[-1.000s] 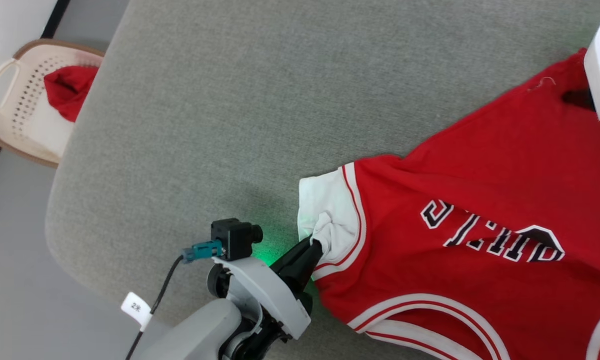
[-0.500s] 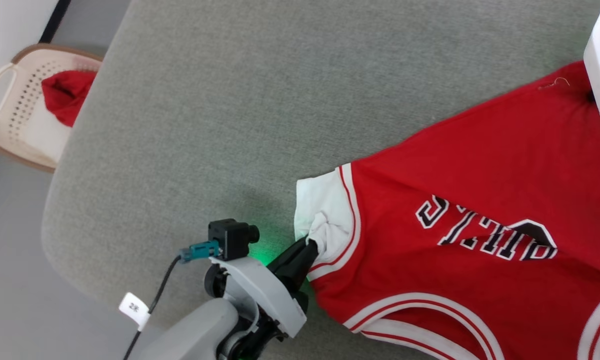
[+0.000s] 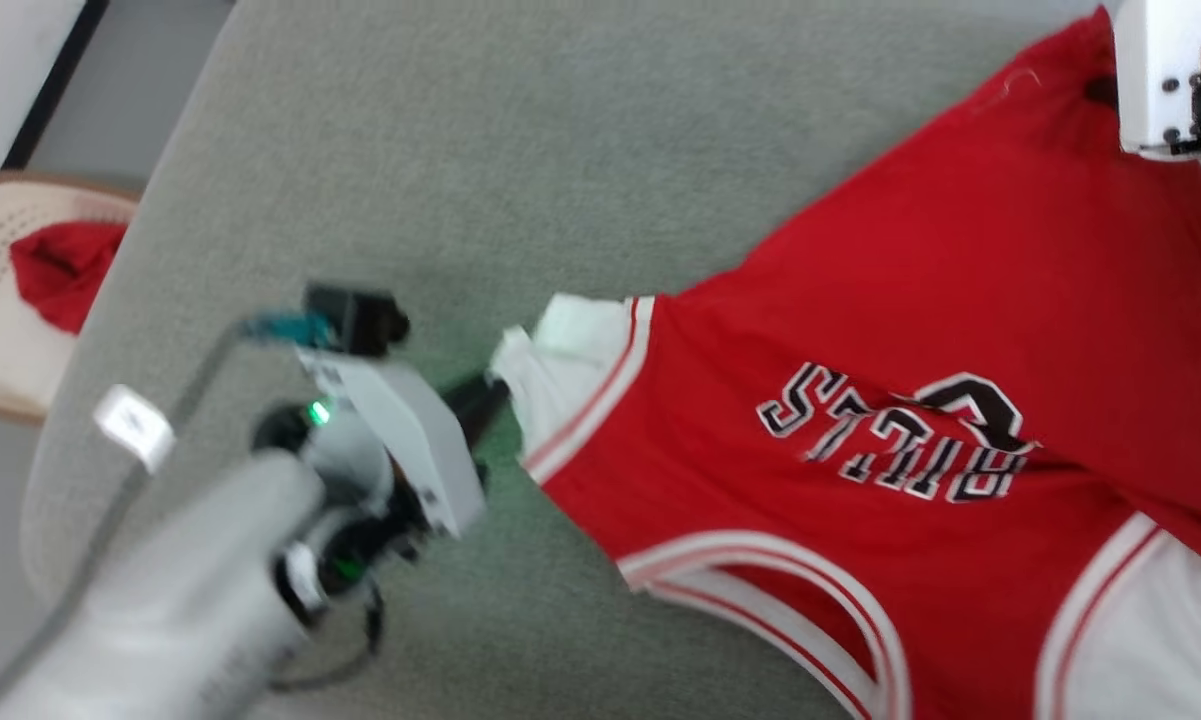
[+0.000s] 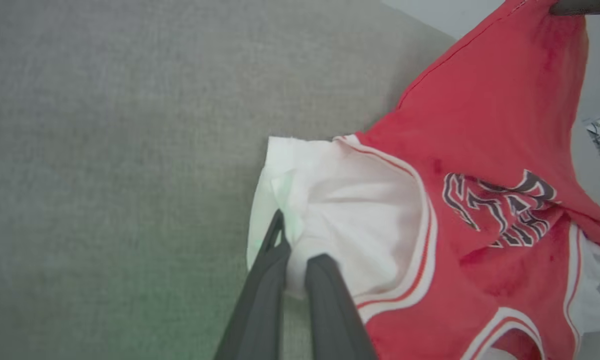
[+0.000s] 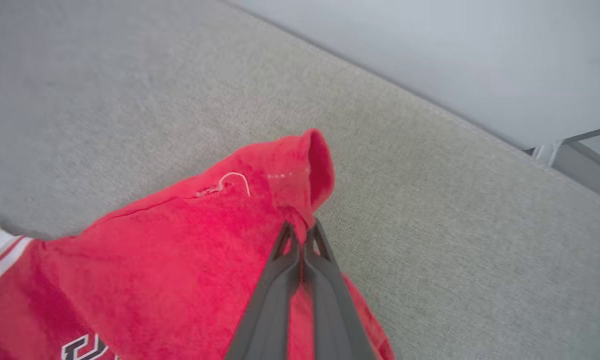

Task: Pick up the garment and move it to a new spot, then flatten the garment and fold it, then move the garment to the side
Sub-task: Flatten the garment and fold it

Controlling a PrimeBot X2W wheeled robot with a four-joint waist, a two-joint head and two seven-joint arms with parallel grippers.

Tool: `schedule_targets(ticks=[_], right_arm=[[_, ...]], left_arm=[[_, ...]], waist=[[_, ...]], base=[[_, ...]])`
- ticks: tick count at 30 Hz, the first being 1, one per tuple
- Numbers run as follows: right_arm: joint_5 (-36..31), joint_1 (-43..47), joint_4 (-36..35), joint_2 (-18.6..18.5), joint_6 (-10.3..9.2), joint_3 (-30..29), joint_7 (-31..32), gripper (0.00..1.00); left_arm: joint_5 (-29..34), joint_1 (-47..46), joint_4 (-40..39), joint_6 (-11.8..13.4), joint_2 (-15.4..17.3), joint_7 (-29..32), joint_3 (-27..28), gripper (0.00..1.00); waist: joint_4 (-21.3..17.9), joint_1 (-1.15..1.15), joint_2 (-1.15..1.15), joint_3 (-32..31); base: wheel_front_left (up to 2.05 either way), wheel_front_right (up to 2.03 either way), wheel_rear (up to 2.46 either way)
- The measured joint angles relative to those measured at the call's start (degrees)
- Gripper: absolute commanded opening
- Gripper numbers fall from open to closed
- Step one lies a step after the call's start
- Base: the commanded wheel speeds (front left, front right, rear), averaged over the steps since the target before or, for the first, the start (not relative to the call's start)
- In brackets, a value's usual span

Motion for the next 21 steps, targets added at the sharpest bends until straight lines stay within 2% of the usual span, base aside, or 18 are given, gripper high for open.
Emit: schedule_targets(ticks=[8,14,21], right_arm=[[0.11,-2.33,-0.65,3.27,0.00,-1.93,-4.66,0.00],[0.21,-3.87,-2.88,5.14,-0.01,-2.32,-10.00,0.00],[-0.49,-5.74,-5.26,6.11,-0.01,-2.47,-18.17,0.00]], left_arm=[[-0.81,-14.21,-2.83,3.45,8.14,14.72,2.60,0.00],[1.41,-25.35,1.02,3.42,9.56,21.23,3.12,0.00],[7.03,-37.18,9.46,1.30,8.87,20.34,3.56,0.00]], waist=[[-4.56,0.00,0.00,-3.44],[-8.18,0.00,0.00,-5.64],[-12.39,0.00,0.00,-7.59]], base=[[0.00,0.00,0.00],[0.00,0.00,0.00],[0.00,0.00,0.00]])
